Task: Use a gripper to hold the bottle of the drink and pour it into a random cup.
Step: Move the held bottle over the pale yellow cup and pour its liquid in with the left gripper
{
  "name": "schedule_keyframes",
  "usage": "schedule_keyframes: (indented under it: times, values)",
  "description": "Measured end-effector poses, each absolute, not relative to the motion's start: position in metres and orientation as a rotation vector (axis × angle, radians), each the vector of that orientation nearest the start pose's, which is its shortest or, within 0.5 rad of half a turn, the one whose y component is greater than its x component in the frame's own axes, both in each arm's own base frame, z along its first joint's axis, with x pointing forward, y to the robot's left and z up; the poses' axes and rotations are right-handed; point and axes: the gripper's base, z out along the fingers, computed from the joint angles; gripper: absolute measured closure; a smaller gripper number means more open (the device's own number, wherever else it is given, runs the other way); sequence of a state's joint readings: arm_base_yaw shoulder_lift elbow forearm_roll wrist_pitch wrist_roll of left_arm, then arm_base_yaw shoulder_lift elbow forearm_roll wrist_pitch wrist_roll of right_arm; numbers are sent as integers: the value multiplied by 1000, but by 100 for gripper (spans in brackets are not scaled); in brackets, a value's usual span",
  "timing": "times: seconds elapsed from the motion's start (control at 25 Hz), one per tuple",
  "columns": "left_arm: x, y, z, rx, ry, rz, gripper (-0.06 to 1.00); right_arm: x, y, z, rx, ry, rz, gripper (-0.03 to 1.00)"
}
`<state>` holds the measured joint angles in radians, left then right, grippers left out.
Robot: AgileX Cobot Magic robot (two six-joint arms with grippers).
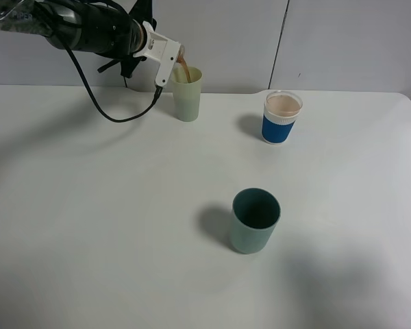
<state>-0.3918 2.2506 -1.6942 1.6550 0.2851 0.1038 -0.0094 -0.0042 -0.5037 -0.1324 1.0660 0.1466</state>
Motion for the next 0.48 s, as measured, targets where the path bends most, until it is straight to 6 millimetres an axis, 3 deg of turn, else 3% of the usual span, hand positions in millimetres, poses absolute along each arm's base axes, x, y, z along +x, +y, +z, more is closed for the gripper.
schedule_keyframes:
  times: [0.48]
  values:
    - [491,-175,188,1851,1175,1138,60,-7,-10,278,166,2029,-72,-3]
